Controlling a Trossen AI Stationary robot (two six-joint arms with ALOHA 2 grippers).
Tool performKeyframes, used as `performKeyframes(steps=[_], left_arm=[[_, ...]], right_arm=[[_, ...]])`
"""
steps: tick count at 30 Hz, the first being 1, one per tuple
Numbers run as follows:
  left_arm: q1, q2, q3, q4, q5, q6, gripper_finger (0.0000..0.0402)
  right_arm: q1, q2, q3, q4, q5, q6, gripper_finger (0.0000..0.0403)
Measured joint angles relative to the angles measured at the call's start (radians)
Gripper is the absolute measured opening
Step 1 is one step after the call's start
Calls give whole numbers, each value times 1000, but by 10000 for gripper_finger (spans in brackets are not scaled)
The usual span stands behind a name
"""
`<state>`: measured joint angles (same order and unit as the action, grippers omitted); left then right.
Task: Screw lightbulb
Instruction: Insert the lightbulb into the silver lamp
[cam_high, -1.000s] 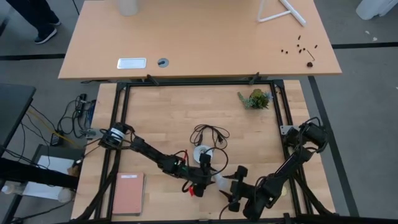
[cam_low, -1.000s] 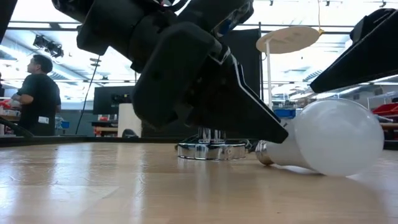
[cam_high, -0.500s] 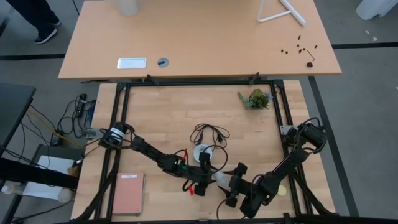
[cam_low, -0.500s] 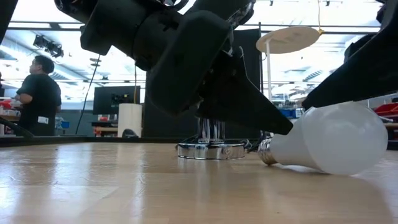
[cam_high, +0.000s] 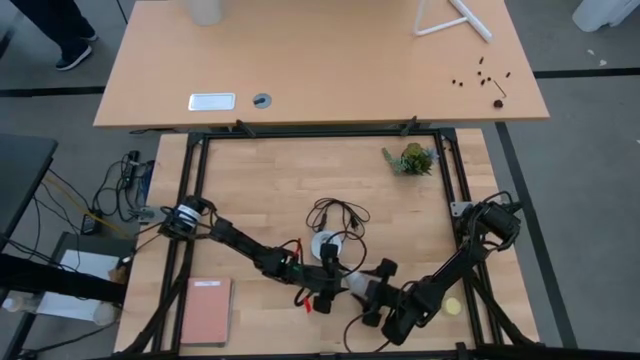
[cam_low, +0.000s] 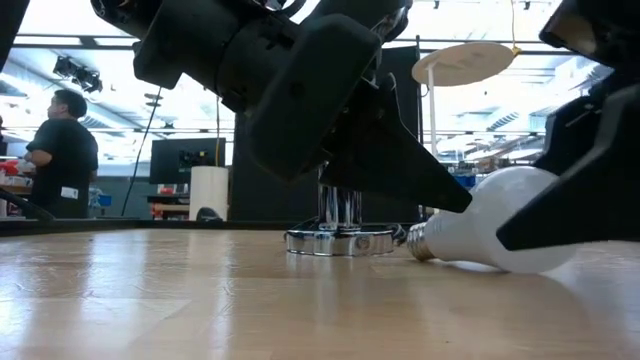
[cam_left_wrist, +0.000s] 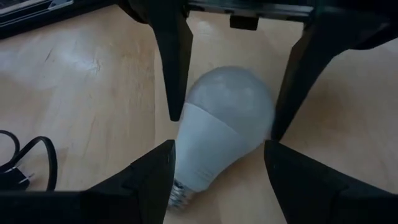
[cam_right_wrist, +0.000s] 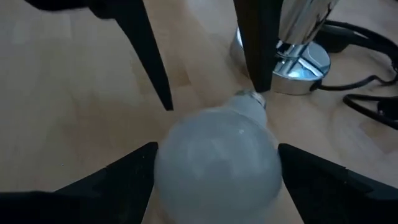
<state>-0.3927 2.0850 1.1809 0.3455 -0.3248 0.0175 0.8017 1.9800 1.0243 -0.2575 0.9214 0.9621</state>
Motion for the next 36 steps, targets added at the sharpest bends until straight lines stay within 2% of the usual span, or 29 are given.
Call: performKeyframes(steps=[5,19,28,32,36], left_arm=[[0,0,0,-7,1,1,249],[0,0,0,-23,1,27,249],[-1,0,0,-28,-4,26,249],[-1,0,0,-29,-4,27,249],[-1,0,0,-31,-4,28,249]], right_arm=[[-7,0,-7,10,2,29,337],[-99,-1,-16,68,8,-45,341],[-70,-2,-184,320,18,1,322],[-54,-2,-209,412,48,-70,313],[-56,-2,-211,427,85,-90,304]])
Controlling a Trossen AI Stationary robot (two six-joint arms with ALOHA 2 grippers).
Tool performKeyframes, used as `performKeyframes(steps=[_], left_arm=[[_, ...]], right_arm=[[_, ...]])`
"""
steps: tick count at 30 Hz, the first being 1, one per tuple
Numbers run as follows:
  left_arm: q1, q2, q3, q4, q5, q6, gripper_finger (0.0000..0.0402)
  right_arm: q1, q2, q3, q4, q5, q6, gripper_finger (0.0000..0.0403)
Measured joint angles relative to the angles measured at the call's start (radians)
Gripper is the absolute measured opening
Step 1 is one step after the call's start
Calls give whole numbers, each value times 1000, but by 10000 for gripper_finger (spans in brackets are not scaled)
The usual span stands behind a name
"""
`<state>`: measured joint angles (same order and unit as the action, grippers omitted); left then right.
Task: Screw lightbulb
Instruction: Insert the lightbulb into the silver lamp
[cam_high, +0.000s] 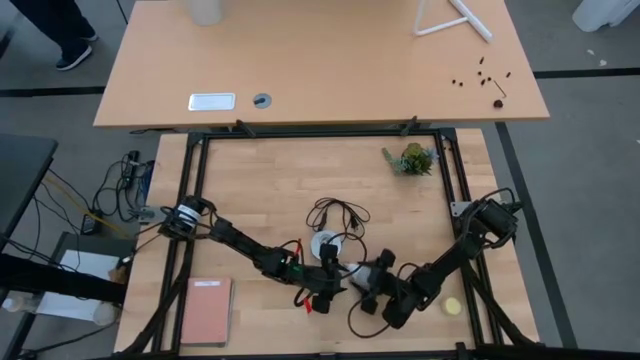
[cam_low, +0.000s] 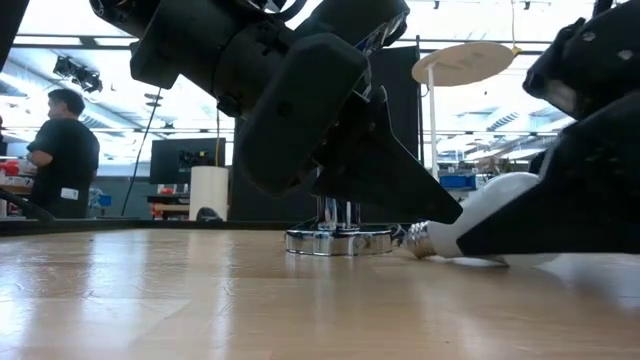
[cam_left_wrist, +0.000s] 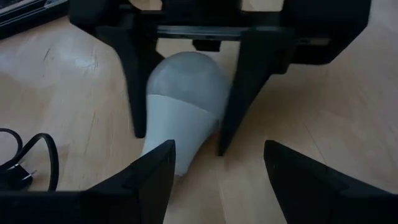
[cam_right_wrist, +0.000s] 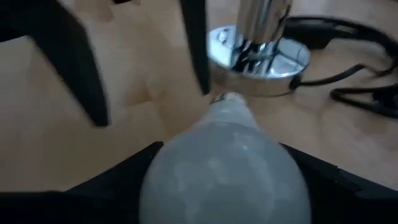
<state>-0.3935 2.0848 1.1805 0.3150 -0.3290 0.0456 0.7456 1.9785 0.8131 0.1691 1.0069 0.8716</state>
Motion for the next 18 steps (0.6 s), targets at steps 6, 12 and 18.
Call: performKeyframes(steps=[6,12,18], left_arm=[[0,0,0,0,0,-2,249],[-1,0,0,7,-3,-28,249],[-42,-1,24,-9,-89,-99,249]], right_arm=[[-32,0,0,13,7,-33,295],[-47,0,0,17,-28,-91,278],[-47,-6,2,-7,-69,-113,249]])
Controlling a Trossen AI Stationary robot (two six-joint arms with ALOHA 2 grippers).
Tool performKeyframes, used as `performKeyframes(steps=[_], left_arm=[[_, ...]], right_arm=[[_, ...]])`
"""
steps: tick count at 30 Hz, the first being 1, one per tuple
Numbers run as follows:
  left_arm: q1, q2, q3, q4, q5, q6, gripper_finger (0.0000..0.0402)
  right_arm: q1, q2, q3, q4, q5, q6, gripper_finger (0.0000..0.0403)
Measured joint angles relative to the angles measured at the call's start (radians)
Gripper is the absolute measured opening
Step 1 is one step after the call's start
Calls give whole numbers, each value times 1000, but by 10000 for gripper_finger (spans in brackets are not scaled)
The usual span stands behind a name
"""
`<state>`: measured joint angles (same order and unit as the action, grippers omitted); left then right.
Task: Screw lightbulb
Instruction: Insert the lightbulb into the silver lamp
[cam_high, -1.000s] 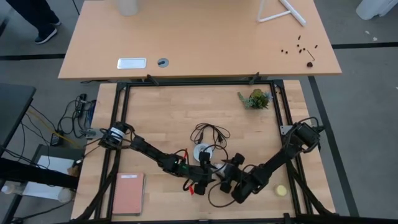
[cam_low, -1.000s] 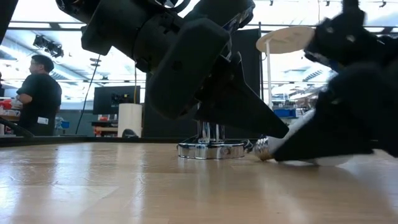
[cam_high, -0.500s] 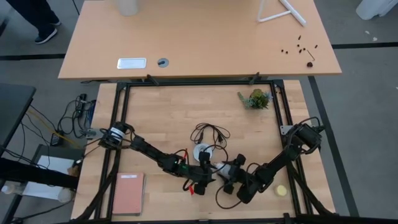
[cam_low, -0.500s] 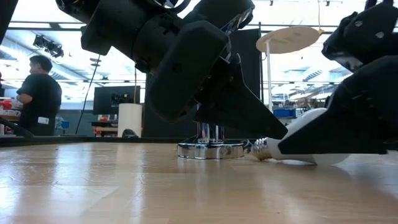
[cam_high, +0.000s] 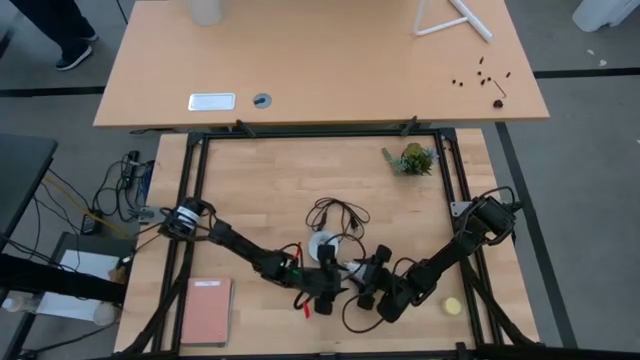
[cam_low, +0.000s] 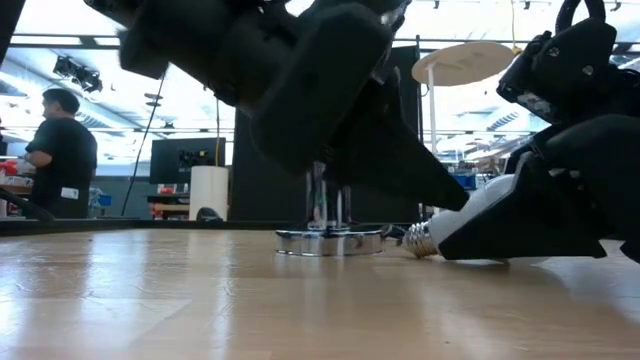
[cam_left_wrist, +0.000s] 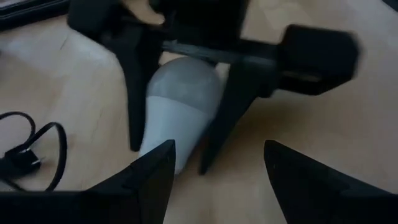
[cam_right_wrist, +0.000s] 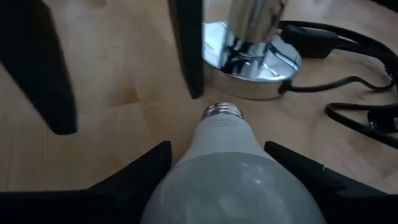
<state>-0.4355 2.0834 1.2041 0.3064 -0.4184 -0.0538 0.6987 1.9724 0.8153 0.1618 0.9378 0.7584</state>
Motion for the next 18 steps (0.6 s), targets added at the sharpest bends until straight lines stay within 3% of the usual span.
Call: performKeyframes(steps=[12,18], left_arm=[[-135,-1,165,37,-388,144,249],[-156,-34,183,-64,-422,31,247]], right_arm=[[-15,-130,-2,-152,-124,-111,262],[-23,-220,-2,-222,-203,-159,256]])
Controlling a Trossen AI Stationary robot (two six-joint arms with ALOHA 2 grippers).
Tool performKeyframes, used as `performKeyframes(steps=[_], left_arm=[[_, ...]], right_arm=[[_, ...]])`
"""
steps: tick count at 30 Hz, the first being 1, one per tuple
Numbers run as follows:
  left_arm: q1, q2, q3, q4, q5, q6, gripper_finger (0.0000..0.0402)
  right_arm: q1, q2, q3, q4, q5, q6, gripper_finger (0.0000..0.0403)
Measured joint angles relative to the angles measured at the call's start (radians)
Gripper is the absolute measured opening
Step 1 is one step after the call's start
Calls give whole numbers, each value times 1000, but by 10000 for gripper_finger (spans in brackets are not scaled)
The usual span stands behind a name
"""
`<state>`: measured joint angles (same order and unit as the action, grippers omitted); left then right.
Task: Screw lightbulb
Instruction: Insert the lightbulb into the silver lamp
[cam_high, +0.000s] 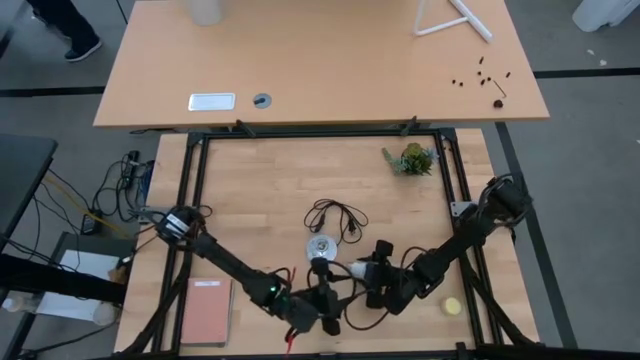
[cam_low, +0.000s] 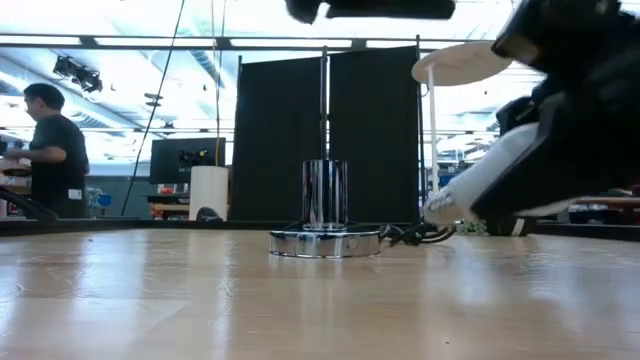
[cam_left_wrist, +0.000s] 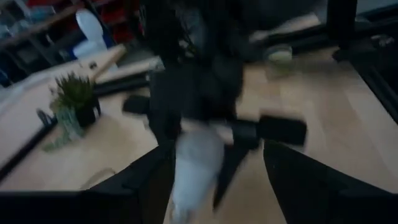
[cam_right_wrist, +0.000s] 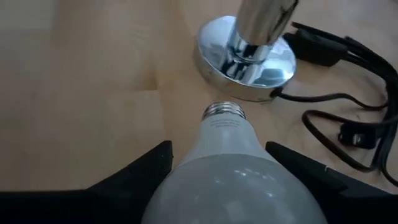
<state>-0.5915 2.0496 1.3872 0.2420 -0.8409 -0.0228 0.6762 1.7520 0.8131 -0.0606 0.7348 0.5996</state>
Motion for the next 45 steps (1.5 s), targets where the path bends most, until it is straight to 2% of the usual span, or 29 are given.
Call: performKeyframes(steps=[2,8,18,22,28,32,35,39,45], left_arm=[[-13,-3,-6,-48,1,-67,243],[-52,-3,-84,-43,-4,-215,220],[-85,-5,-248,86,-77,-402,196],[-84,-5,-342,191,-80,-488,193],[-78,-5,-536,443,-87,-611,193],[-62,-5,-636,629,-90,-613,193],[-57,-5,-670,721,-90,-556,193],[-50,-5,-673,730,-91,-498,193],[-23,-5,-674,722,-135,-479,193]], right_arm=[[0,-40,0,-46,-43,-1,263],[-10,-133,0,-118,-152,-26,265],[-90,-190,0,-162,-299,-93,266],[-119,-188,0,-183,-350,-113,264],[-159,-187,18,-207,-450,-140,262],[-183,-187,69,-285,-475,-180,267],[-200,-187,119,-346,-482,-219,266],[-228,-187,206,-447,-523,-274,262],[-275,-187,352,-591,-524,-373,266]])
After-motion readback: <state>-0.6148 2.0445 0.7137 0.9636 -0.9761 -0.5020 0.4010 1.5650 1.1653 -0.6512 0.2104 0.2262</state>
